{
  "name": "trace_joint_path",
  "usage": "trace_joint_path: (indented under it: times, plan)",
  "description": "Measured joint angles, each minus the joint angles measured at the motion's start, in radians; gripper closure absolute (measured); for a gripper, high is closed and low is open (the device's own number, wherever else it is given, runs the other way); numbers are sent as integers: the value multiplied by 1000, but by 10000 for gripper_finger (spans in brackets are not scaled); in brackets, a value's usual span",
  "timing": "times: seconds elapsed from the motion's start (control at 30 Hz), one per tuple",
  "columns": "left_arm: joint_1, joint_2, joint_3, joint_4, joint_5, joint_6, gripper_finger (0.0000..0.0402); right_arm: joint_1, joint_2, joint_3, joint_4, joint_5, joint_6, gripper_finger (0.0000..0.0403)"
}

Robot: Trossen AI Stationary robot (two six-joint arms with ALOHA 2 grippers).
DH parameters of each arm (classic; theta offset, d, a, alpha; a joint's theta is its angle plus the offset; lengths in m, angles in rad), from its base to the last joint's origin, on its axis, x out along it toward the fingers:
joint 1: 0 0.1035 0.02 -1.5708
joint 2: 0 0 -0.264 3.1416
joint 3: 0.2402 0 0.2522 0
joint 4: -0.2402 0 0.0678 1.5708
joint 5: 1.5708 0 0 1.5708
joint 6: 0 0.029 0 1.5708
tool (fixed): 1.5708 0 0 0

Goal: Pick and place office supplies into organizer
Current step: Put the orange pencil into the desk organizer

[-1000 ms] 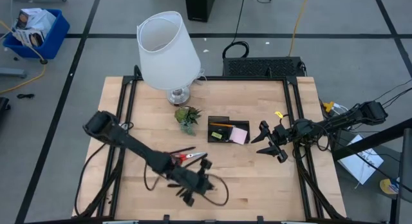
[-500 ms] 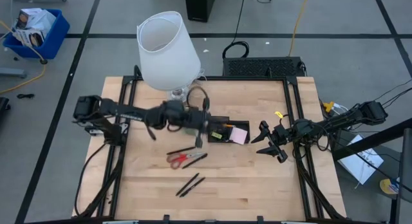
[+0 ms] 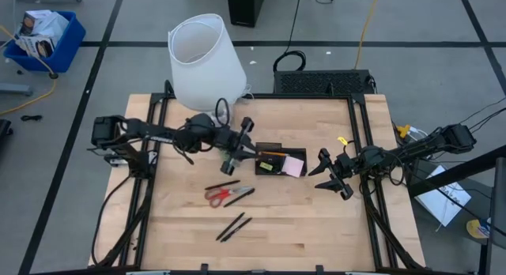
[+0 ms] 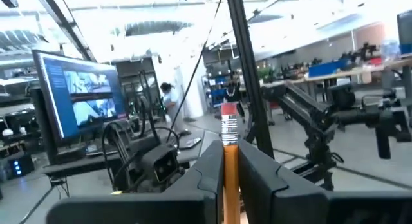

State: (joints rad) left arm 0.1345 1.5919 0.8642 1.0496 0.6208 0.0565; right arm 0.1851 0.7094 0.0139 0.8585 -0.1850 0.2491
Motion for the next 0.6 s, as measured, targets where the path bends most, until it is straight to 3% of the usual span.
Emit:
trace_joint_path:
  times: [0.27,0.4,0.6]
  plan:
    - [6,6,-102,16,-64,103,377,0,0,0,0,0,0,193]
    - [15,8,-119,106,-20,142,365,0,0,0,0,0,0,194]
    - [53,80,-111,204,34,142,380,0,0,0,0,0,0,191]
